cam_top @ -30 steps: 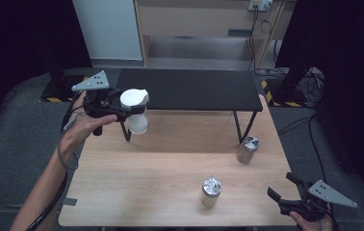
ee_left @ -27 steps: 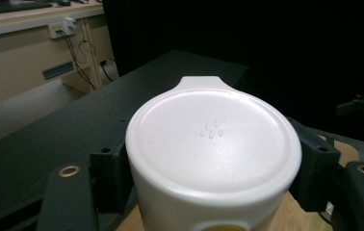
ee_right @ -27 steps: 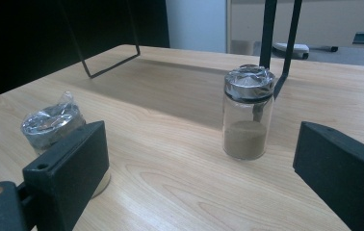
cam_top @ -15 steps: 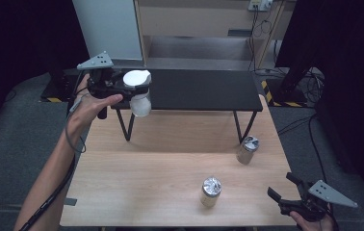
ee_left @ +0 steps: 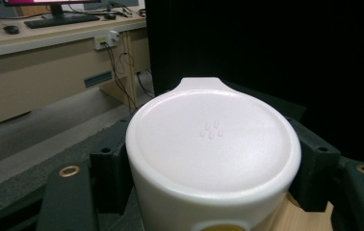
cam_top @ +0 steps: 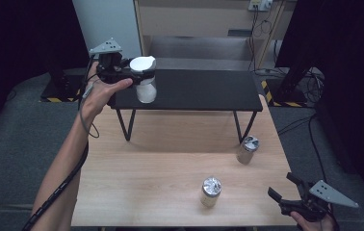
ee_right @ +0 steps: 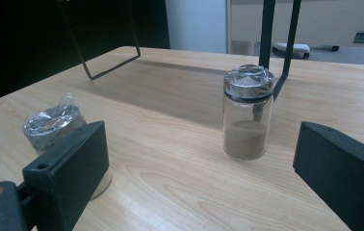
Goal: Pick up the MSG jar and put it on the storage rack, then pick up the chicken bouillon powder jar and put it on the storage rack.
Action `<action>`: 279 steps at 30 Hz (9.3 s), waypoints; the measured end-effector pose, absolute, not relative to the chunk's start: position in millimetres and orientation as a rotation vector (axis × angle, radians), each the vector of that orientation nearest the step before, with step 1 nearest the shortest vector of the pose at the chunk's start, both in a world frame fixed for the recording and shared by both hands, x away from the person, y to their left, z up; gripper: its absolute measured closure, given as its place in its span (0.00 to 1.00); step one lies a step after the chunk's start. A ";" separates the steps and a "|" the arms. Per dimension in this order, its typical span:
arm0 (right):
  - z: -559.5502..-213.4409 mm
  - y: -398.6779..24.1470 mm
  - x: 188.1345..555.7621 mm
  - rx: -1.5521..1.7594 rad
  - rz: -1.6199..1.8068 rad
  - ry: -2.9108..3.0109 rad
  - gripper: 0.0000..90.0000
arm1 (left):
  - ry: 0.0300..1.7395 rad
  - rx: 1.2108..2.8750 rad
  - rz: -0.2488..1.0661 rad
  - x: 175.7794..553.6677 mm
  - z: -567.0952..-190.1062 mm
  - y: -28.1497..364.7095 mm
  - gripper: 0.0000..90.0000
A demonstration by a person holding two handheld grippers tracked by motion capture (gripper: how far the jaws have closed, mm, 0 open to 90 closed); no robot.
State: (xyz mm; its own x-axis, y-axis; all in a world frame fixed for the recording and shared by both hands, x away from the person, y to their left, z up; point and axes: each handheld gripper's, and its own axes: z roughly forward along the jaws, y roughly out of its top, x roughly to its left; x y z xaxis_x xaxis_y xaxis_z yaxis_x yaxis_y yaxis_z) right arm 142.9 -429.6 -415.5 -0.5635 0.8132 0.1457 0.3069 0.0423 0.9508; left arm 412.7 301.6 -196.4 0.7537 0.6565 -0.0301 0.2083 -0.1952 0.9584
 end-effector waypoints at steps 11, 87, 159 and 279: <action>-415.9 -430.7 142.5 1.127 1.545 1.890 0.06 | 0.773 1.750 0.544 423.5 -200.6 290.2 0.33; -415.6 -431.2 140.2 1.124 1.556 1.889 0.06 | 0.687 1.616 0.699 396.6 -197.0 277.1 0.04; -413.7 -427.0 141.0 1.109 1.544 1.903 0.06 | 0.471 1.659 0.546 216.8 -298.0 347.0 0.01; -395.8 -399.1 163.7 0.890 1.646 2.017 0.03 | 0.757 1.655 0.500 182.5 -433.2 386.3 0.00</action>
